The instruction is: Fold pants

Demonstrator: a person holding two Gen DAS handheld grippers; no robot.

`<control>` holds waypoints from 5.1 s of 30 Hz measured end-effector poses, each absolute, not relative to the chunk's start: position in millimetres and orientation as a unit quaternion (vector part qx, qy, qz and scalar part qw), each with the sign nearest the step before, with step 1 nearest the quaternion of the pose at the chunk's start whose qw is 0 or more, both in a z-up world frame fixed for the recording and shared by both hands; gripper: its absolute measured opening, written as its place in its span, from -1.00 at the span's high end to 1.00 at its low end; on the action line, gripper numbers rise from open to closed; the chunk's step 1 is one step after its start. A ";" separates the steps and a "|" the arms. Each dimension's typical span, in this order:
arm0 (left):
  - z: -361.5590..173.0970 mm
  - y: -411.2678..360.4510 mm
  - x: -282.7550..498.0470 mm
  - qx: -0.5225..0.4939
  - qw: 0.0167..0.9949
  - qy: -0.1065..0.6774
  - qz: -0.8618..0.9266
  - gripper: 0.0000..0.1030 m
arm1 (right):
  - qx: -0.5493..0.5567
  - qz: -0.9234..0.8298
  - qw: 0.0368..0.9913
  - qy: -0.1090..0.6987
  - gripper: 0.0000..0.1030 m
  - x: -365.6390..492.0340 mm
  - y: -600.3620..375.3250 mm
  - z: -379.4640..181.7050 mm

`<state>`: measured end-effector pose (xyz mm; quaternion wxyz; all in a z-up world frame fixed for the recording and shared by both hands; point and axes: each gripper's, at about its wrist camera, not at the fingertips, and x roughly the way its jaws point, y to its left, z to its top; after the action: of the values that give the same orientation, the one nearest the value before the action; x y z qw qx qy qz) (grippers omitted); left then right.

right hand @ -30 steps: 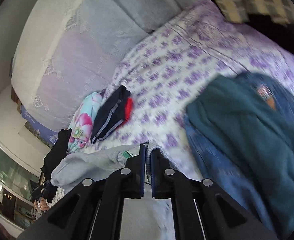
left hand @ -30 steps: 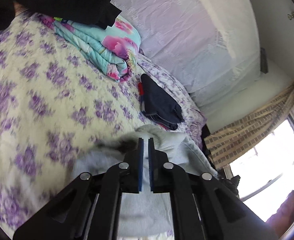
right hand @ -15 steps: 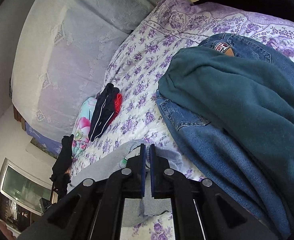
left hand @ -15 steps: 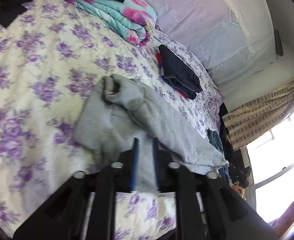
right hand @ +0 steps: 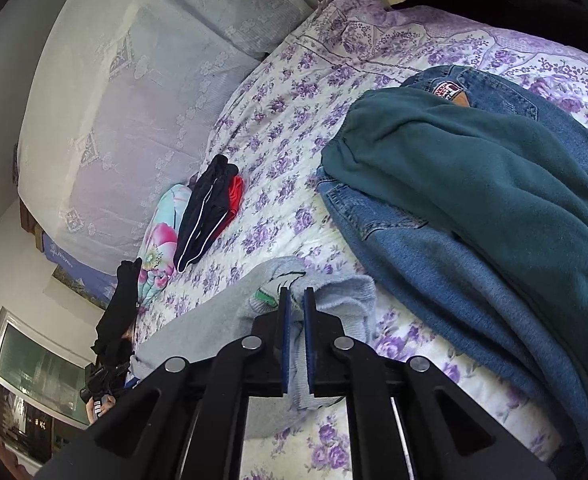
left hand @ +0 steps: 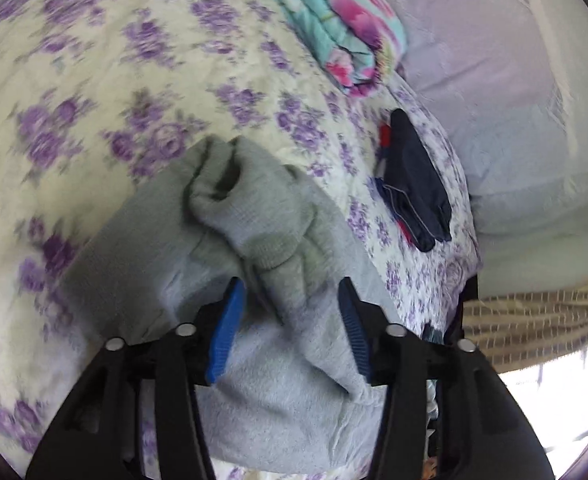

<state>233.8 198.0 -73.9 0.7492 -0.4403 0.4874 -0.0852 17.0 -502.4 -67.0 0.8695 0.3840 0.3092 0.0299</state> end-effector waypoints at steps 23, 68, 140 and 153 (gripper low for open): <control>-65.3 212.5 235.5 -0.500 0.741 0.428 -0.136 0.66 | 0.476 0.047 0.827 0.295 -0.28 -3.5 -481.5 -86.6; -89.1 242.7 139.6 -0.511 0.723 0.419 -0.201 0.67 | 0.448 0.049 0.824 0.342 0.83 13.1 -455.4 -115.0; -84.4 51.4 136.2 -0.062 0.846 0.438 -0.296 -0.79 | 0.205 0.349 0.722 0.561 -0.76 334.6 -164.1 -86.6; -91.8 50.9 120.6 -0.040 0.855 0.414 -0.309 -0.89 | 0.224 0.483 0.563 0.632 -0.88 344.0 -93.2 -124.9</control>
<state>120.6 50.9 -91.8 0.8551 -0.0397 0.4142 -0.3094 344.0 -93.2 -124.9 0.5634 0.2244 0.6317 0.4829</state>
